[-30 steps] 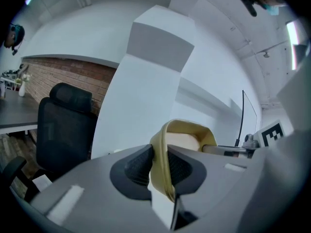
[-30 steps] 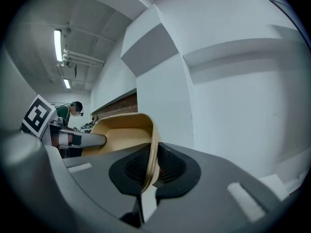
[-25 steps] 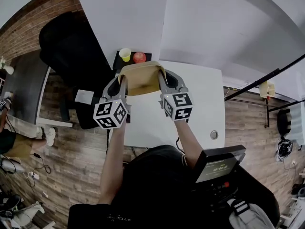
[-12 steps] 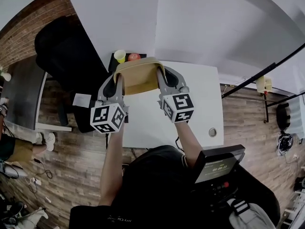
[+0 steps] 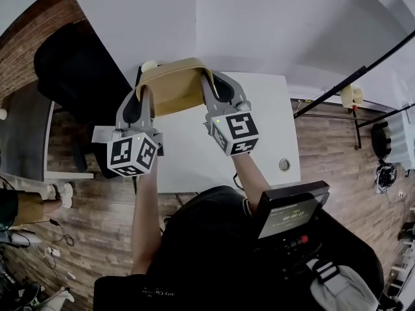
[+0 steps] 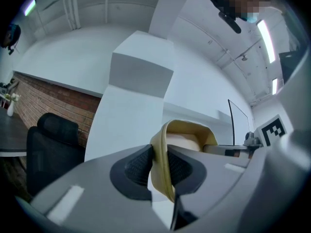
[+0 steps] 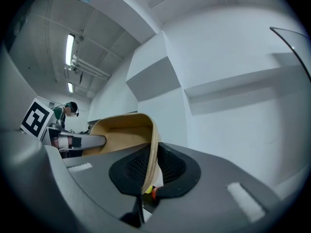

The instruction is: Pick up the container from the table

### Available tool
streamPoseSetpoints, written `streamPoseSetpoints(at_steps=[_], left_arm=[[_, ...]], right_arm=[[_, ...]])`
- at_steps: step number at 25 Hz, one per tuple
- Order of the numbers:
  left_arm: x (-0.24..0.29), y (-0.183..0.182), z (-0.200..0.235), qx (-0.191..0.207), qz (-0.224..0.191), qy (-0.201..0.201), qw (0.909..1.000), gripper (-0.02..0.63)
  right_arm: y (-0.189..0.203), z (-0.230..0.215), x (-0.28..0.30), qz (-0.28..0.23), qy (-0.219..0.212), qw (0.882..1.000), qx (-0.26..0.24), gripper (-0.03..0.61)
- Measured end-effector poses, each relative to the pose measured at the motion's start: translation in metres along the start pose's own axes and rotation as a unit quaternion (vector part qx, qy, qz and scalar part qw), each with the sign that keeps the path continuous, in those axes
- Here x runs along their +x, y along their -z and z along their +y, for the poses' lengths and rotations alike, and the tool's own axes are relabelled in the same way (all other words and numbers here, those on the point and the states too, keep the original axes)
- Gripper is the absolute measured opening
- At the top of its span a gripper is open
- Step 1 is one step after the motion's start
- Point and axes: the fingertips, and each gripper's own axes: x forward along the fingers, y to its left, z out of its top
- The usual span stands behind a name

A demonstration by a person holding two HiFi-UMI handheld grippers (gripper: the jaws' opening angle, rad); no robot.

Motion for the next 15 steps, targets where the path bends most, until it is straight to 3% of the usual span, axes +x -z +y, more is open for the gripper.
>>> streamPoseSetpoints(at_steps=[15], left_arm=[[-0.002, -0.03, -0.014, 0.032, -0.055, 0.014, 0.9979, 0.054]], right_arm=[[-0.03, -0.001, -0.009, -0.061, 0.003, 0.998, -0.014, 0.028]])
